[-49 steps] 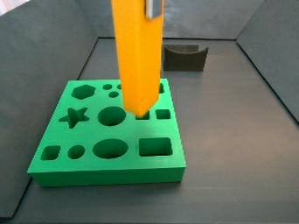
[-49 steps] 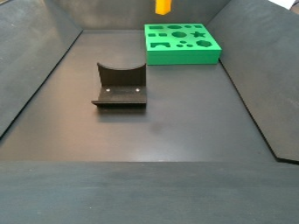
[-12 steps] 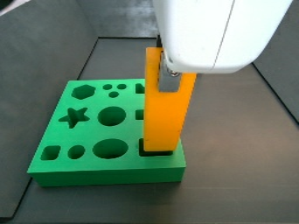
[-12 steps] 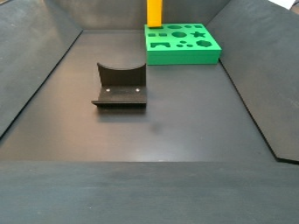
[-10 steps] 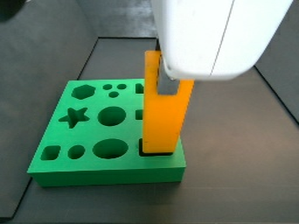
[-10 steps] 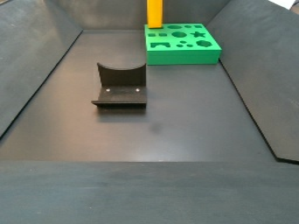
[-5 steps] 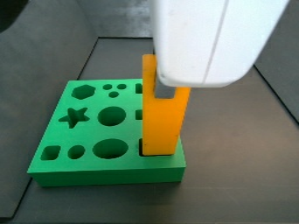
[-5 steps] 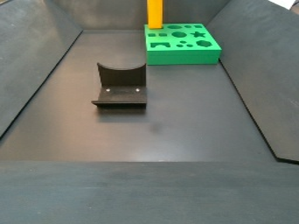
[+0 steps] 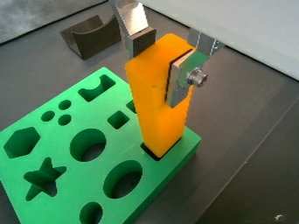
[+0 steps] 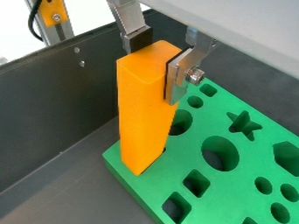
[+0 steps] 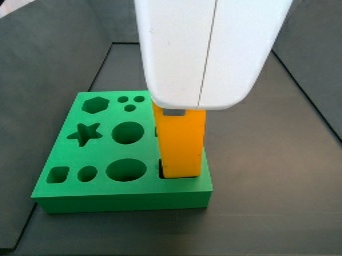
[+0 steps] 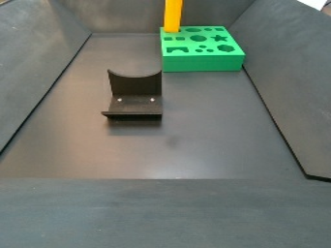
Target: Insert the rectangle object.
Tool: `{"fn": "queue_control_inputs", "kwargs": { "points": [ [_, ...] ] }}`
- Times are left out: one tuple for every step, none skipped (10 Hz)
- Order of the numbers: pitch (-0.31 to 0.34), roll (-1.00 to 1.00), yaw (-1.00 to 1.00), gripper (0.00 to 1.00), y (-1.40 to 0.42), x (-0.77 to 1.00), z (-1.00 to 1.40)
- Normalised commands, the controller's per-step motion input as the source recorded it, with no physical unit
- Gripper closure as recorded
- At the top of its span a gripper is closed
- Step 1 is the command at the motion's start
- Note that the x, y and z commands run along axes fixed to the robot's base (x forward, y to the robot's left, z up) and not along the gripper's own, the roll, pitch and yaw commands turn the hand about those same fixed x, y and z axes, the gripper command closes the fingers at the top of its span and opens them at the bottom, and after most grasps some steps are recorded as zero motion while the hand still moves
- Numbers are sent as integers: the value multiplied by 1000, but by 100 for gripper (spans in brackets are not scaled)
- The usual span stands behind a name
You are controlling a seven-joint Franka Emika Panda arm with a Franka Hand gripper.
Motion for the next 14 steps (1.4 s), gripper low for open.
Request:
{"fn": "queue_control_inputs", "kwargs": {
  "points": [
    [176,21,0,100,-106,143,203],
    [197,0,0,100,-123,177,314],
    [211,0,0,100,-89,197,309],
    [153,-41,54,100,0,77,180],
    [81,-67,86,100,0,0,0],
    [89,-150,66,100,91,-31,-74],
    [174,-77,0,100,0,37,-143],
    [234,-70,0,100,-29,120,-80],
    [220,-63,0,100,-49,134,-83],
    [223,-86,-114,100,-11,74,-143],
    [223,-59,-129,100,0,89,-97],
    [210,-79,-149,100,3,14,-54],
    [214,-94,-166,100,6,0,-51],
    [224,-109,-174,100,0,14,-23]
  ]
}}
